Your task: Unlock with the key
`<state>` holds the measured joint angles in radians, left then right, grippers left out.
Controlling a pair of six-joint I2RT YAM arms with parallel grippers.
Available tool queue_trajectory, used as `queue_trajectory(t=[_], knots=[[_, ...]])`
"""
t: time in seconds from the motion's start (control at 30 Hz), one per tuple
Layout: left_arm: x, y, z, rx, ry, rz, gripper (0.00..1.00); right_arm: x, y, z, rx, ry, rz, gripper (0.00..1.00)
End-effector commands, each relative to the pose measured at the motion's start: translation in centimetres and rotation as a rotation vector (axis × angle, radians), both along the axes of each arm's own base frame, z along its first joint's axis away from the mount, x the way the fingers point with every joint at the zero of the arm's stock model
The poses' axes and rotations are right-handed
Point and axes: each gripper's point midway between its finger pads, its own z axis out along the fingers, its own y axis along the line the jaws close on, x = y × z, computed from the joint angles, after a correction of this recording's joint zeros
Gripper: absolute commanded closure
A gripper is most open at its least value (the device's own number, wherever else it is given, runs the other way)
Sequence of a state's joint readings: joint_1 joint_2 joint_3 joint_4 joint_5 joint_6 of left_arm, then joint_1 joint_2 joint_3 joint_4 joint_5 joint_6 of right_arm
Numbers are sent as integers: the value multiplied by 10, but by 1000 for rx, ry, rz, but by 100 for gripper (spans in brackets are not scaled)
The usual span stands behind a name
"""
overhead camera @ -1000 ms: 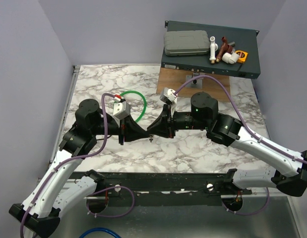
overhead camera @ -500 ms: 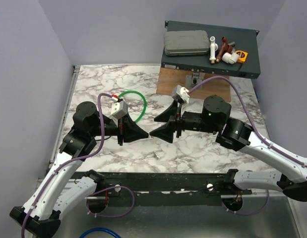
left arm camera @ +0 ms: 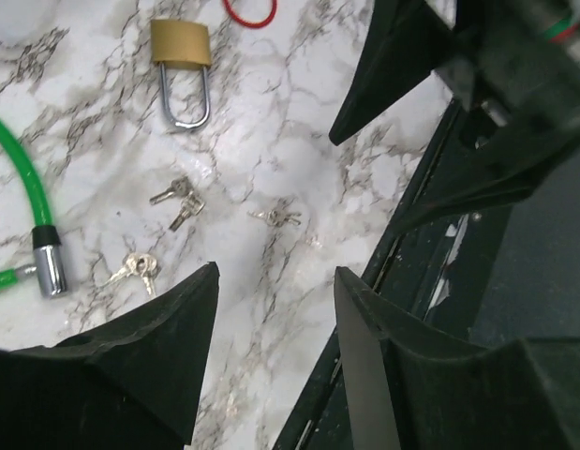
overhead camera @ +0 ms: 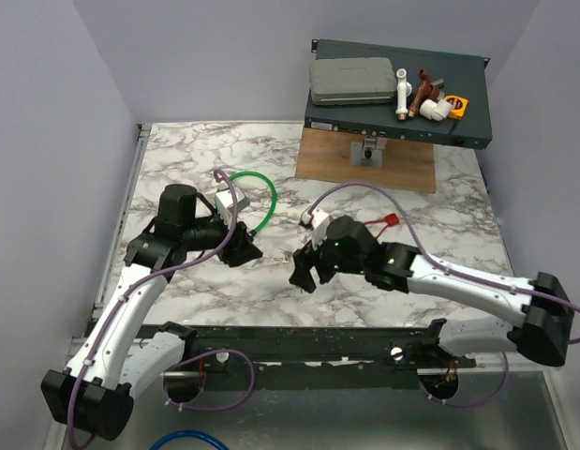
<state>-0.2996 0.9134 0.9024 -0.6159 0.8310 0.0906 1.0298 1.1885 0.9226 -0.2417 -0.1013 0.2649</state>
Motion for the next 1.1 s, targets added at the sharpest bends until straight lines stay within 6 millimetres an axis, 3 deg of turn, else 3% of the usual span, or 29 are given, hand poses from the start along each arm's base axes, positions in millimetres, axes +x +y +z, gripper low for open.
queue_trajectory(t=[0.0, 0.2, 0.47, 0.63, 0.77, 0.93, 1.07], knots=[[0, 21, -16, 116, -22, 66, 47, -3, -7, -76, -166, 90, -60, 22], [-10, 31, -33, 168, 30, 67, 48, -2, 1, -132, -339, 44, -86, 20], [-8, 34, -18, 139, 11, 97, 47, 20, 6, -164, -449, -53, -177, 29], [-10, 35, -7, 116, -25, 106, 47, 24, 2, -178, -493, -79, -204, 36], [-15, 35, -5, 107, -36, 98, 47, 21, -1, -183, -507, -80, -204, 53], [-16, 35, -2, 102, -47, 101, 47, 15, -6, -181, -501, -68, -202, 97], [-16, 32, 3, 80, -63, 92, 47, 11, -9, -176, -480, -59, -196, 99]])
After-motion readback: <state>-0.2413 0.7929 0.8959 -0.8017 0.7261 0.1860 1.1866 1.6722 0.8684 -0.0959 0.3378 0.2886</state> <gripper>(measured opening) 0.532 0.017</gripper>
